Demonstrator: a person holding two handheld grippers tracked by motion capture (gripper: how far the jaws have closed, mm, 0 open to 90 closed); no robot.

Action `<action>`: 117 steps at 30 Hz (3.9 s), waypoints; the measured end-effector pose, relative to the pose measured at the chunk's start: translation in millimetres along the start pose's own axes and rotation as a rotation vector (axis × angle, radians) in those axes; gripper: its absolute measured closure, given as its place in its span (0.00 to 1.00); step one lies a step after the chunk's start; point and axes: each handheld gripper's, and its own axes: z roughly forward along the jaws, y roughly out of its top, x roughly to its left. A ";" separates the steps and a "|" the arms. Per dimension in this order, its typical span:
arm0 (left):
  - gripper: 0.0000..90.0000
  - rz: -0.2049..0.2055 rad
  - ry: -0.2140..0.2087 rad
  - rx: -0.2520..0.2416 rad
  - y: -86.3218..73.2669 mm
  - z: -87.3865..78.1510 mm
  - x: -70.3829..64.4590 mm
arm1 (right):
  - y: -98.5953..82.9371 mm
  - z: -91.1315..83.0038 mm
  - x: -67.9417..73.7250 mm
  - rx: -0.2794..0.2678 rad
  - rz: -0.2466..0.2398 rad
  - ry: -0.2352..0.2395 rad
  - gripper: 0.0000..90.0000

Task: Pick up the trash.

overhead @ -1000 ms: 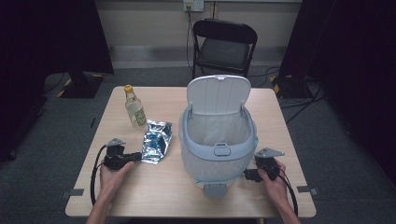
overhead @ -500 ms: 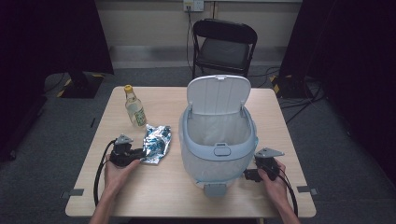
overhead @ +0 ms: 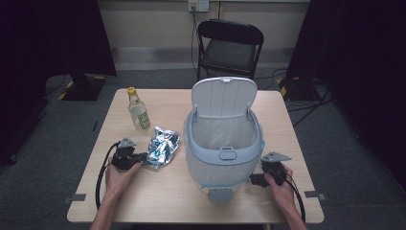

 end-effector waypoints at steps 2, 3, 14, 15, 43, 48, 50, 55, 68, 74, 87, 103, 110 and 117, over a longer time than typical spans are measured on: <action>1.00 -0.013 -0.016 -0.010 0.2 -0.3 2.2 | 0.0 0.0 0.0 0.000 0.000 0.000 0.20; 1.00 -0.013 -0.016 -0.010 0.2 -0.3 2.2 | 0.0 0.0 0.0 0.000 0.000 0.000 0.20; 1.00 -0.037 -0.083 -0.096 4.4 -11.3 0.7 | 0.0 0.0 0.0 0.000 0.000 0.000 0.20; 1.00 -0.036 -0.088 -0.103 5.2 -13.5 1.3 | 0.0 0.0 0.0 0.000 0.000 0.000 0.20; 1.00 -0.057 -0.100 -0.338 20.3 -57.0 -3.6 | 0.0 0.0 0.0 0.000 0.000 0.000 0.20; 1.00 -0.053 -0.107 -0.390 28.5 -67.2 -5.5 | 0.0 0.0 0.0 0.000 0.000 0.000 0.20; 1.00 -0.052 -0.102 -0.416 30.9 -74.1 -4.6 | 0.0 0.0 0.0 0.000 0.000 0.000 0.20; 1.00 -0.077 -0.136 -0.475 34.5 -85.2 -5.1 | 0.0 0.0 0.0 0.000 0.000 0.000 0.20; 1.00 -0.016 -0.153 -0.607 59.5 -118.5 -23.3 | 0.0 0.0 0.0 0.000 0.000 0.000 0.20; 1.00 0.006 -0.162 -0.656 75.9 -128.7 -30.3 | 0.0 0.0 0.0 0.000 0.000 0.000 0.20; 1.00 0.063 -0.197 -0.733 110.2 -149.2 -49.7 | 0.0 0.0 0.0 0.000 0.000 0.000 0.20; 1.00 0.121 -0.273 -0.804 147.2 -160.0 -79.0 | 0.0 0.0 0.0 0.000 0.000 0.000 0.20; 1.00 0.157 -0.314 -0.817 161.3 -160.8 -98.1 | 0.0 -0.1 0.1 0.001 0.001 0.000 0.20; 1.00 0.185 -0.355 -0.812 172.1 -159.2 -113.5 | 0.0 0.0 0.0 0.000 0.000 0.000 0.20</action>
